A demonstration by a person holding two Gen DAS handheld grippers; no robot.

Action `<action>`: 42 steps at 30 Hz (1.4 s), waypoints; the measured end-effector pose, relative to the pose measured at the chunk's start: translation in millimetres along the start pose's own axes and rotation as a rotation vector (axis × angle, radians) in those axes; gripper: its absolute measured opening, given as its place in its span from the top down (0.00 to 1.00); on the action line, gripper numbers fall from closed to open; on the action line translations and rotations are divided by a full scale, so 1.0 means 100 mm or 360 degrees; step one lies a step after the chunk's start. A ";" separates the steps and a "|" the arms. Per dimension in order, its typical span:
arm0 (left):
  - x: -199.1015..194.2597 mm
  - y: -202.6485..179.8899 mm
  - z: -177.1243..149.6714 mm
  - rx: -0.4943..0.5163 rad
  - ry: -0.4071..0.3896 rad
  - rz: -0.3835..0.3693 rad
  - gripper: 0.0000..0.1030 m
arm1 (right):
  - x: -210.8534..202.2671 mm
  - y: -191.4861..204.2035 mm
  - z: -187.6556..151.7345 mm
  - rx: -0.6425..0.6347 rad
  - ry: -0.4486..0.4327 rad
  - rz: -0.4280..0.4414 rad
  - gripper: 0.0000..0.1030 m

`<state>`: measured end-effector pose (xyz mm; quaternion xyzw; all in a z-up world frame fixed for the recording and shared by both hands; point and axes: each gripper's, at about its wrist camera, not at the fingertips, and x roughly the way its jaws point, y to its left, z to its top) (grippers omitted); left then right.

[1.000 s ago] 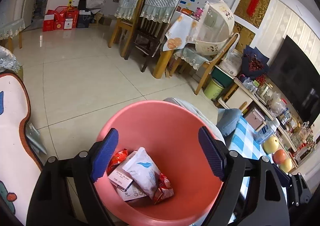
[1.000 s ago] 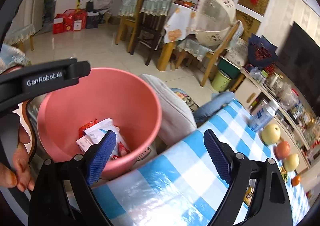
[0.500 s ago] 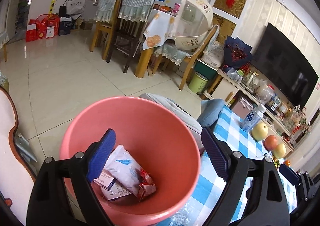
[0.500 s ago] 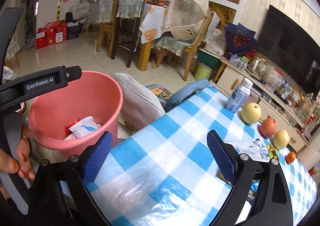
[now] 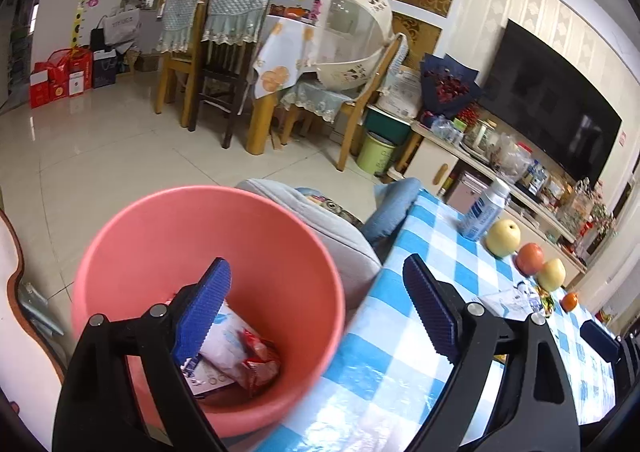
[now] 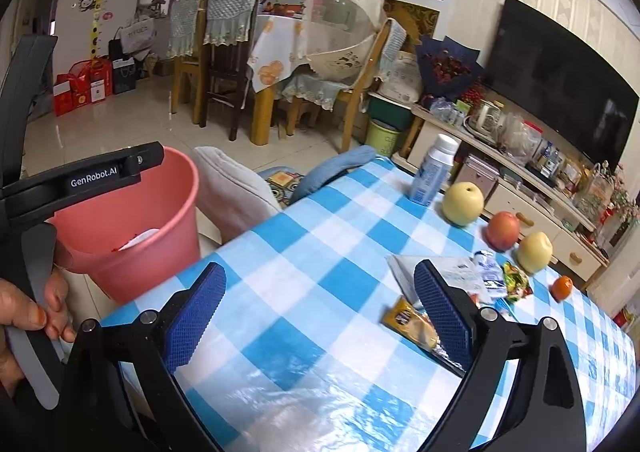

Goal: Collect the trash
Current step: 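Move both open tools back toward the snacks on the table, then grasp the white Magicday yogurt bottle with the left tool while the right tool grasps the blue cow-print packet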

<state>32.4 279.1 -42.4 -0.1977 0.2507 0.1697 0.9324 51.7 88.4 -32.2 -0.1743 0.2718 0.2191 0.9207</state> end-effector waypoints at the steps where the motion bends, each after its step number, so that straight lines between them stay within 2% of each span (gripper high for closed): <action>1: 0.00 -0.04 -0.01 0.0012 0.0003 -0.0008 0.14 | -0.02 -0.04 -0.01 0.0007 -0.0001 -0.0007 0.09; 14: 0.06 -0.58 -0.21 0.0141 0.0051 -0.0089 0.14 | -0.08 -0.54 -0.28 0.0130 0.0005 -0.0068 0.09; 26: 0.11 -1.13 -0.42 0.0368 0.0077 -0.0145 0.14 | -0.09 -1.05 -0.55 0.0247 0.0023 -0.0107 0.09; 34: 0.19 -1.55 -0.57 0.0616 0.0126 -0.0212 0.14 | -0.10 -1.84 -0.91 0.0478 0.0099 -0.0191 0.09; 38: 0.26 -1.91 -0.61 0.0740 0.0186 -0.0335 0.14 | -0.11 -2.34 -1.07 0.0683 0.0141 -0.0248 0.09; 42: 0.39 -2.45 -0.60 0.0850 0.0233 -0.0438 0.14 | -0.16 -2.74 -1.21 0.0859 0.0178 -0.0290 0.09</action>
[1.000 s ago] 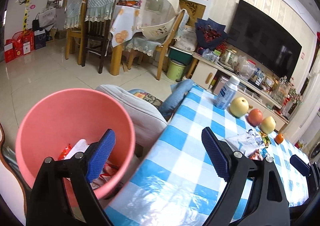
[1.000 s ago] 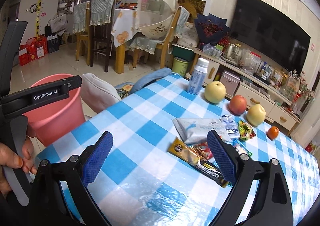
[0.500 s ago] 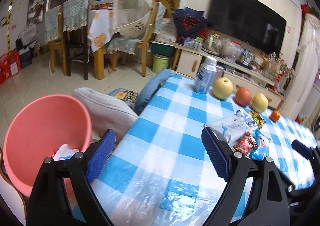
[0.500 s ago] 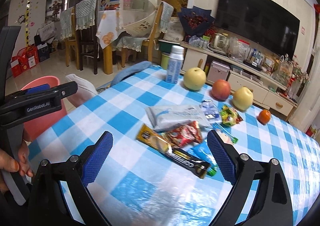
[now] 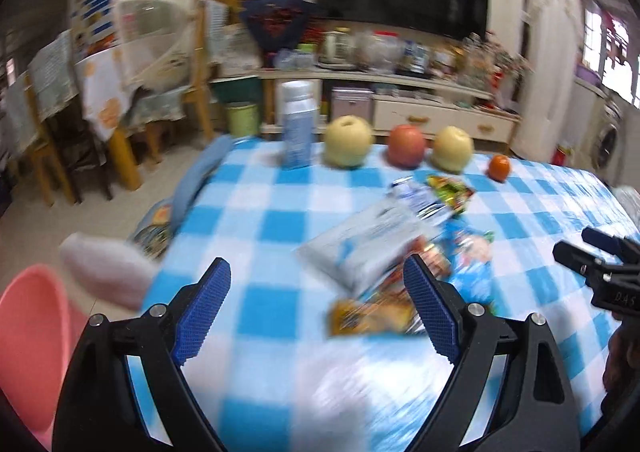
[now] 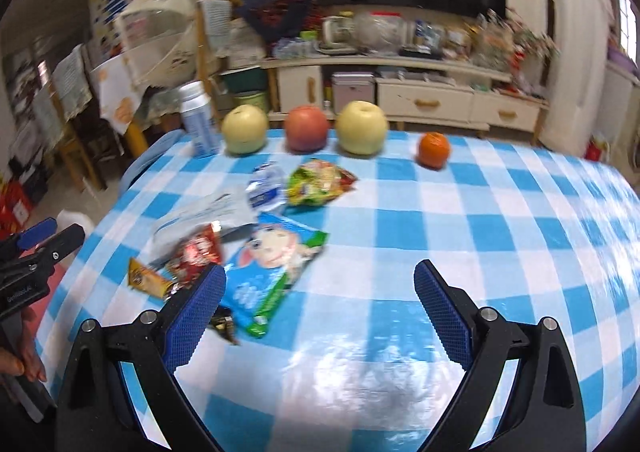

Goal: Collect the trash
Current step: 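Grasp the white Magicday yogurt bottle with the left tool while the right tool grasps the blue cow-print packet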

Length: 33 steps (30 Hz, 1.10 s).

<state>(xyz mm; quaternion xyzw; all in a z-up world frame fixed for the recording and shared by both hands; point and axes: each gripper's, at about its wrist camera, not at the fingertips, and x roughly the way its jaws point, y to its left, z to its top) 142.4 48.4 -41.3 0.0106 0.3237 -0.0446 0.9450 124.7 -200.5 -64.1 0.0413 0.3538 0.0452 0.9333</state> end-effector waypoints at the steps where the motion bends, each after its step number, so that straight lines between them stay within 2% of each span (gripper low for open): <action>1: 0.06 -0.08 0.07 -0.0003 0.0012 -0.0036 0.14 | 0.00 -0.11 0.01 0.0054 0.0010 -0.0004 0.09; 3: 0.30 -0.27 0.26 -0.0059 0.0072 -0.0144 0.14 | -0.01 -0.27 0.03 0.0133 0.0028 0.0003 0.09; 6: 0.67 -0.43 0.46 -0.0181 0.0170 -0.0225 0.14 | -0.02 -0.45 0.05 0.0206 0.0036 0.0018 0.09; 12: 1.47 -0.68 0.67 -0.0326 0.0388 -0.0192 0.15 | -0.02 -0.60 0.05 0.0224 0.0065 0.0049 0.09; 16: 1.81 -0.70 0.71 -0.0413 0.0487 -0.0119 0.22 | 0.05 -0.68 0.04 0.0223 0.0114 0.0054 0.09; 22: 2.11 -0.85 0.75 -0.0339 0.0573 -0.0005 0.25 | 0.06 -0.81 0.02 0.0267 0.0145 0.0089 0.09; 25: 2.23 -0.93 0.73 -0.0311 0.0633 0.0046 0.34 | 0.04 -0.83 0.01 0.0285 0.0154 0.0101 0.09; 28: 2.25 -1.02 0.70 -0.0292 0.0640 0.0013 0.45 | 0.04 -0.86 0.01 0.0297 0.0160 0.0107 0.09; 33: 2.16 -1.27 0.60 -0.0146 0.0625 -0.0060 0.45 | 0.01 -0.93 0.03 0.0322 0.0144 0.0097 0.09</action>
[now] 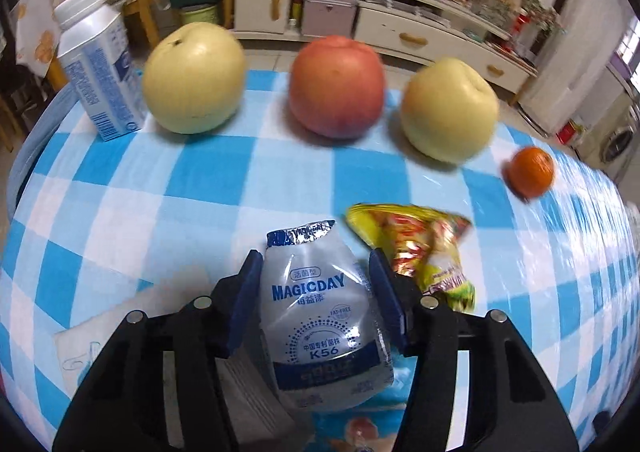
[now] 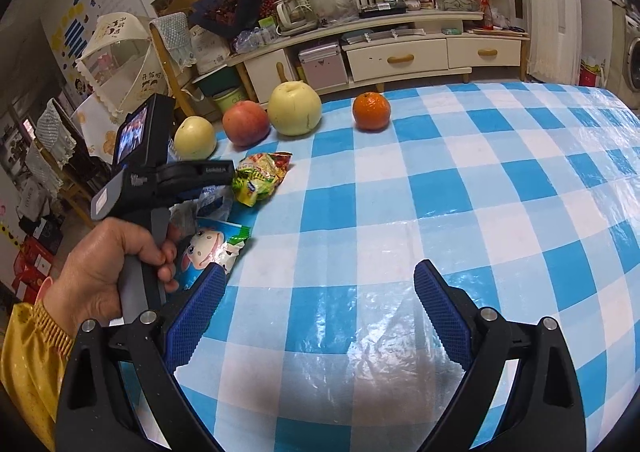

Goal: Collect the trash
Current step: 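Grasp the white Magicday yogurt bottle with the left tool while the right tool grasps the blue cow-print packet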

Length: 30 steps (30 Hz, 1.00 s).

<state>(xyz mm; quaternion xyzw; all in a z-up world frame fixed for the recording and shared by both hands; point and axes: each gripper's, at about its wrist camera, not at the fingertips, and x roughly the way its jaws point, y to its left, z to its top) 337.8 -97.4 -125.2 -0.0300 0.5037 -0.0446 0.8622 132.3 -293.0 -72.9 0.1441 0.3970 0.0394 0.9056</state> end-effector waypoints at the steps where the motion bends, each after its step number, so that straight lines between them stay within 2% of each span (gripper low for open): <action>1: 0.00 -0.05 -0.03 0.0031 0.0004 -0.0013 0.45 | -0.01 -0.02 0.01 0.0011 -0.0004 -0.0001 0.09; 2: -0.02 -0.10 -0.06 0.0113 0.0008 -0.0072 0.46 | -0.02 -0.04 0.01 0.0021 -0.0008 -0.0005 0.09; 6: -0.14 -0.36 -0.30 0.0288 0.0035 -0.0183 0.46 | -0.03 -0.16 0.04 0.0056 -0.0020 -0.0040 0.09; 10: -0.27 -0.58 -0.58 0.0400 0.0067 -0.0305 0.46 | 0.00 -0.27 0.07 0.0091 -0.0011 -0.0074 0.09; 12: -0.34 -0.60 -0.67 0.0408 0.0063 -0.0362 0.46 | 0.03 -0.31 0.09 0.0098 0.0004 -0.0072 0.09; 14: -0.39 -0.62 -0.72 0.0360 0.0040 -0.0398 0.46 | 0.07 -0.33 0.09 0.0100 0.0030 -0.0054 0.09; 19: -0.67 -0.37 -0.75 0.0196 -0.0073 -0.0491 0.46 | 0.17 -0.27 0.09 0.0081 0.0076 -0.0004 0.09; 22: -0.87 -0.15 -0.73 0.0117 -0.0157 -0.0513 0.47 | 0.23 -0.15 0.07 0.0051 0.0131 0.0120 0.09; 27: -1.18 0.23 -0.84 -0.0012 -0.0268 -0.0549 0.47 | 0.34 0.24 -0.09 -0.0125 0.0265 0.0276 0.09; 30: -1.34 0.44 -0.96 -0.0082 -0.0319 -0.0551 0.47 | 0.40 0.47 -0.20 -0.0249 0.0331 0.0324 0.09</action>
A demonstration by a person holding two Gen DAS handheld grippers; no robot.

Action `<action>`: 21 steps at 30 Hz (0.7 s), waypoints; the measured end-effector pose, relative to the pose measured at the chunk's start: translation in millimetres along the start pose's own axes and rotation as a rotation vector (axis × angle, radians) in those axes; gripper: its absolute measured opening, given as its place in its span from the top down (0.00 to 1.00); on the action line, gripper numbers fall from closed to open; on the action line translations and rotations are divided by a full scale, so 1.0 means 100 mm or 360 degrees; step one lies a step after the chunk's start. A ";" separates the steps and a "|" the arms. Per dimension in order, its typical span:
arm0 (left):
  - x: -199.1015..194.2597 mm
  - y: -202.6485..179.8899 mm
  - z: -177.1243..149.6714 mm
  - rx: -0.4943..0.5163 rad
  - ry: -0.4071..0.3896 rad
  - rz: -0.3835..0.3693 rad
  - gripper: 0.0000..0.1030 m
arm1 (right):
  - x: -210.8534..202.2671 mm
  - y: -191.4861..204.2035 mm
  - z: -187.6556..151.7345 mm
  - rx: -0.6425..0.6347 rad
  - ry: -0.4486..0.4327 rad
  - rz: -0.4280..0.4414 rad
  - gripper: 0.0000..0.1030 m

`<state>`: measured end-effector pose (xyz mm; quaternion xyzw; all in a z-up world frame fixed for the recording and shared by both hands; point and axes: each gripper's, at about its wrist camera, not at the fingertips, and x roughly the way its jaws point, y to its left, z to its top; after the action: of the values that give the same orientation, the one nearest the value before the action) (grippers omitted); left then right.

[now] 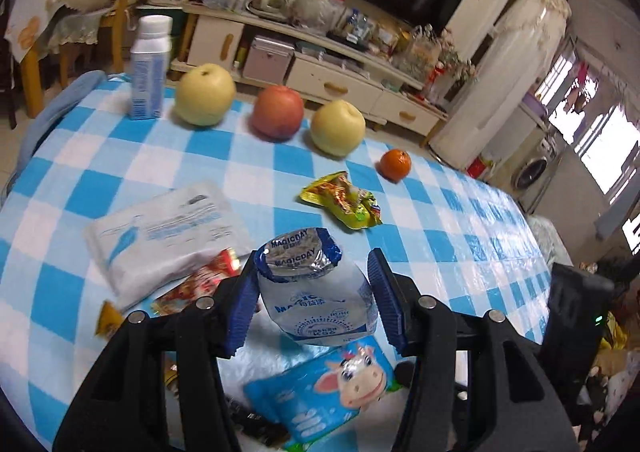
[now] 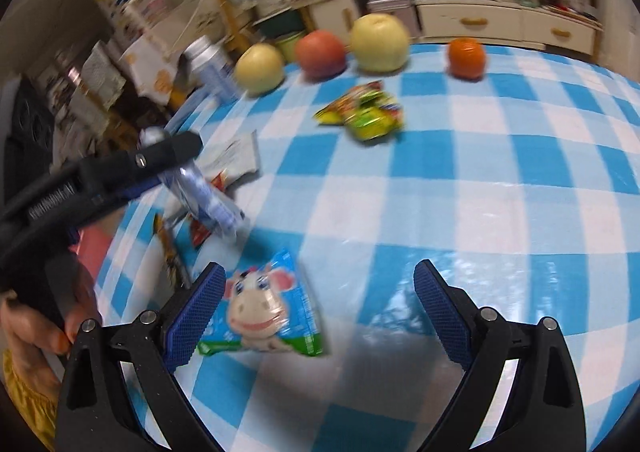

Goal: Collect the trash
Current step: 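Grasp the white Magicday yogurt bottle with the left tool while the right tool grasps the blue cow-print packet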

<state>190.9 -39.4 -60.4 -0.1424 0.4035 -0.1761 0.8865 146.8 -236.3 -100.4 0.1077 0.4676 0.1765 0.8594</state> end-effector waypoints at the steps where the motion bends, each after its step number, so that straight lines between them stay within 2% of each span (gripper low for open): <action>1: -0.07 0.05 -0.04 -0.0011 -0.0011 0.0003 0.47 | 0.04 0.07 -0.02 -0.0046 0.0022 0.0005 0.09; 6: -0.43 0.27 -0.23 -0.0028 -0.0056 0.0070 0.47 | 0.19 0.24 -0.09 -0.0141 0.0093 0.0025 0.09; 10: -0.70 0.47 -0.34 -0.0058 -0.0110 0.0116 0.47 | 0.34 0.28 -0.20 -0.0104 0.0210 0.0166 0.09; 13: -0.87 0.62 -0.38 -0.0101 -0.0151 0.0129 0.47 | 0.31 0.38 -0.30 -0.0140 0.0224 0.0197 0.09; 16: -0.97 0.73 -0.41 -0.0132 -0.0175 0.0133 0.47 | 0.25 0.48 -0.42 -0.0154 0.0258 0.0291 0.09; 21: -1.05 0.84 -0.46 -0.0129 -0.0190 0.0143 0.47 | 0.13 0.90 -0.72 -0.0303 0.0380 0.0481 0.09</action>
<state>107.9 76.0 -53.0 -0.1701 0.3628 -0.1110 0.9095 74.3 -147.5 -117.5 0.0734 0.5257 0.3582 0.7681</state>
